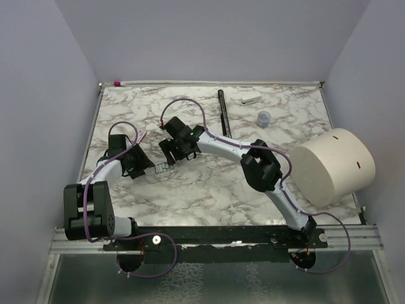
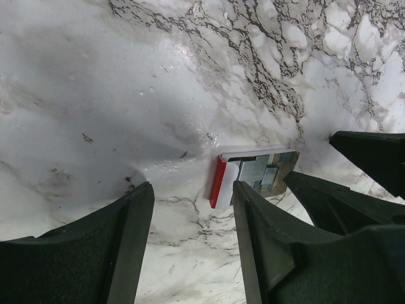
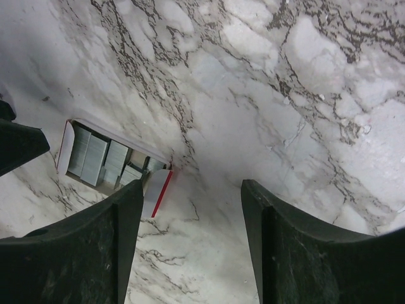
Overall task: Unload the staples from the stapler
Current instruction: Adjust the staple in the staple box.
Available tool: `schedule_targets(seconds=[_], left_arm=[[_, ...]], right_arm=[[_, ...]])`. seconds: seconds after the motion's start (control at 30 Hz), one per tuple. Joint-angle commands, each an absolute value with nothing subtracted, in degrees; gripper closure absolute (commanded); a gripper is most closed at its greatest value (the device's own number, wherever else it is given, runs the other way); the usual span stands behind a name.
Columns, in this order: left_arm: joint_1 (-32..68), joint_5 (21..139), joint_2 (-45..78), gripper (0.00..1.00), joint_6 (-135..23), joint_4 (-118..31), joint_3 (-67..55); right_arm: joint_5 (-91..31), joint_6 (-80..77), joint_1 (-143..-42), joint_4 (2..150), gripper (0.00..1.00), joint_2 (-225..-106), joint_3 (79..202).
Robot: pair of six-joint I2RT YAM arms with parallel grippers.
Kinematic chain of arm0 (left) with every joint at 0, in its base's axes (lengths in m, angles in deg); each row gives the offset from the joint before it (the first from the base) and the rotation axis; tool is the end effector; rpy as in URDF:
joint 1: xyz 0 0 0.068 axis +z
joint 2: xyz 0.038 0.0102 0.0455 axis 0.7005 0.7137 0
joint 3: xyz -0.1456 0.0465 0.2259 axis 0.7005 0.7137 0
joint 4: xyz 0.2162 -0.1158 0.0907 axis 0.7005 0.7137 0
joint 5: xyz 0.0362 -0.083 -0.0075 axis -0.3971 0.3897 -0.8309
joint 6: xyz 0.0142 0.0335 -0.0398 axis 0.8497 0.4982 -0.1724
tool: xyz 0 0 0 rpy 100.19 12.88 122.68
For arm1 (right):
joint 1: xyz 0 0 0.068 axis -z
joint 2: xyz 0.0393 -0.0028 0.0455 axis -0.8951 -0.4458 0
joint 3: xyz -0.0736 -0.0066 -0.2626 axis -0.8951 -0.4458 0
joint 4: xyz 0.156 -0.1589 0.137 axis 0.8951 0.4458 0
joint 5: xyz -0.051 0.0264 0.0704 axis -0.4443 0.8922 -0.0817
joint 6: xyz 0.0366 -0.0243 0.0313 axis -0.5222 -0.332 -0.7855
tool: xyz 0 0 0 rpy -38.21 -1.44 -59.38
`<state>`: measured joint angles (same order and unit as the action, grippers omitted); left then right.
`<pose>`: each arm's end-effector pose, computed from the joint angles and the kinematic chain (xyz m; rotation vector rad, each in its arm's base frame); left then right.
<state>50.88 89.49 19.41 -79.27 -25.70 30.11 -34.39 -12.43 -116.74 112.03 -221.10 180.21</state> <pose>0.2456 0.0168 0.1606 -0.8098 2.4836 -0.5763 0.3098 0.4181 0.1655 -0.8403 2.5446 0.5108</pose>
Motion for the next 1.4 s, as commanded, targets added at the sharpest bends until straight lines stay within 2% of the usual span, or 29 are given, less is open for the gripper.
schedule_targets(seconds=[0.0, 0.27, 0.57, 1.0, 1.17, 1.37], left_arm=[[51.23, 90.58, 19.48, 0.45, -79.45, -26.64, 30.51], [51.23, 90.32, 19.19, 0.45, -79.6, -26.6, 30.53], [51.23, 90.4, 19.43, 0.45, -79.69, -26.72, 30.66], [51.23, 90.63, 19.94, 0.45, -79.69, -26.89, 30.7], [51.21, 90.72, 20.11, 0.45, -79.64, -26.87, 30.66], [51.23, 90.81, 20.14, 0.45, -79.6, -27.01, 30.66]], right_arm=[[-36.71, -12.38, -117.4, 116.73, 0.39, -223.52, 181.17], [-33.81, -13.18, -117.32, 113.36, 0.4, -221.75, 177.66], [-30.6, -14.38, -116.82, 110.8, 0.52, -221.07, 175.36], [-24.29, -16.33, -114.32, 103.47, 0.53, -216.83, 167.29], [-23.58, -16.58, -113.91, 103.51, 0.59, -216.84, 166.83], [-22.92, -15.18, -113.94, 105.37, 0.59, -217.81, 168.49]])
